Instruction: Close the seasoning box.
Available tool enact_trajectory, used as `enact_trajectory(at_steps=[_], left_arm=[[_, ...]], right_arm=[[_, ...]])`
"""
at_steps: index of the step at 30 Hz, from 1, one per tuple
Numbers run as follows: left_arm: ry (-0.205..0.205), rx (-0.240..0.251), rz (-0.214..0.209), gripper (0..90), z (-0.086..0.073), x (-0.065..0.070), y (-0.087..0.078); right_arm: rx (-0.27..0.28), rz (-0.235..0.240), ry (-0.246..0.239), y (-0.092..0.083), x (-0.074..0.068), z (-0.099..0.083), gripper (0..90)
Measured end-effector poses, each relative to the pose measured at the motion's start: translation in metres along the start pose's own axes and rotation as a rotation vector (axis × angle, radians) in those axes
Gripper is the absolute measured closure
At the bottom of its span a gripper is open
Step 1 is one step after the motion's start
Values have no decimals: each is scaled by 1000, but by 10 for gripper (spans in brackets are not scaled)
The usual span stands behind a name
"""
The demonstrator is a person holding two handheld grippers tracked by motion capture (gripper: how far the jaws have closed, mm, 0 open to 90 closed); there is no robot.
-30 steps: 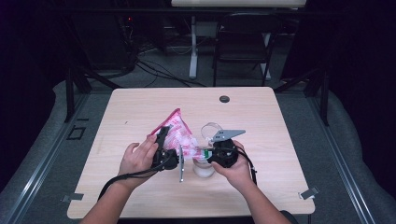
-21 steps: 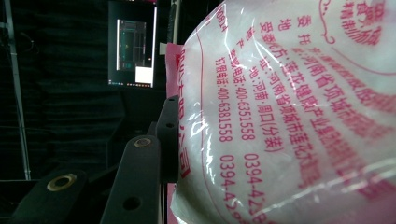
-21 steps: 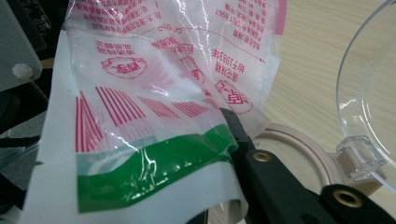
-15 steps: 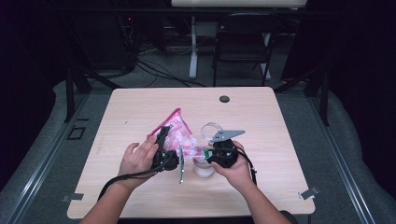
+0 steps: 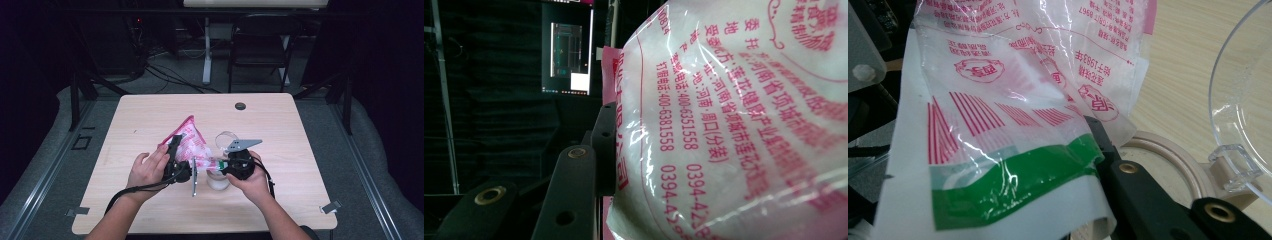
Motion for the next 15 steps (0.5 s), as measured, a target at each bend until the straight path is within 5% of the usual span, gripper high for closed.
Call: enact_trajectory(at_steps=[15], left_arm=[[12, 9, 14, 640, 3, -4, -1]], right_arm=[[0, -2, 1, 0, 0, 0, 900]])
Point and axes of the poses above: each handheld gripper's, and its own axes: y roughly forward along the jaws, z roughly out of its top, x roughly to its right, the point moved 7 cm from there along y, roughly forward along the jaws, and after that the axes turned 7 degrees about x, right-handed, at the moved point
